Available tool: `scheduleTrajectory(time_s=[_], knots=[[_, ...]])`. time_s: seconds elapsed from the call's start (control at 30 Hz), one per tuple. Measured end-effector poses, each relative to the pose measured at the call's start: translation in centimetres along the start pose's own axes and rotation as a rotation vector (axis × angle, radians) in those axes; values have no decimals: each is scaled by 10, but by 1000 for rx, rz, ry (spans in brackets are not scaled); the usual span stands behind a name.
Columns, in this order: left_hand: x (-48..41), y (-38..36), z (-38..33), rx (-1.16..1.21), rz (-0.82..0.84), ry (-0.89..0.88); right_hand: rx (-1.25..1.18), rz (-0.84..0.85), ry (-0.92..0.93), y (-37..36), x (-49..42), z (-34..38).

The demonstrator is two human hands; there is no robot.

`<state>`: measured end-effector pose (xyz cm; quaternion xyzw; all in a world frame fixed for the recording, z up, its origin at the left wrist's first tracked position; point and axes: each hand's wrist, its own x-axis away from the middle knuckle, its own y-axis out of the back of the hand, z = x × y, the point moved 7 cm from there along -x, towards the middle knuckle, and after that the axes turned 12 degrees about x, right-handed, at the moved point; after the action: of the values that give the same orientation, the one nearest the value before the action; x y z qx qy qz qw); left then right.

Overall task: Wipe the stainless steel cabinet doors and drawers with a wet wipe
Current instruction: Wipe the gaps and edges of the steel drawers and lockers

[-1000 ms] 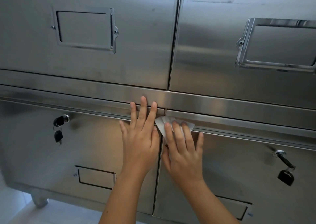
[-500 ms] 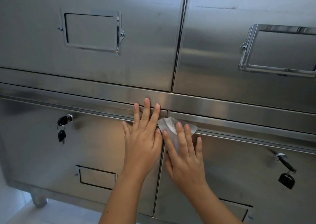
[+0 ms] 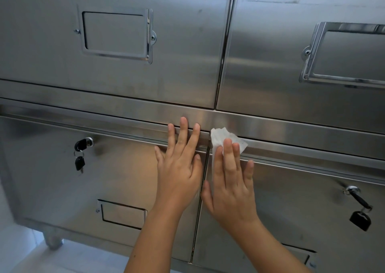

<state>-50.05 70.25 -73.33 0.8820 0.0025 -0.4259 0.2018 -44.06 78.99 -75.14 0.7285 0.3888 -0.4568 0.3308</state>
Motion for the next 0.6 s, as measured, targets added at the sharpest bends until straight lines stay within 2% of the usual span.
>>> scheduleTrajectory(time_s=[0.13,0.33,0.6], knots=[[1,0,0,-21,3,-7,104,104,75,-18,-4,-7],[2,-2,1,-59,-23,-21,103,88,214,-23,-11,-6],[2,-6,-7,-101,-84,-50,182,111,174,-25,9,-48]])
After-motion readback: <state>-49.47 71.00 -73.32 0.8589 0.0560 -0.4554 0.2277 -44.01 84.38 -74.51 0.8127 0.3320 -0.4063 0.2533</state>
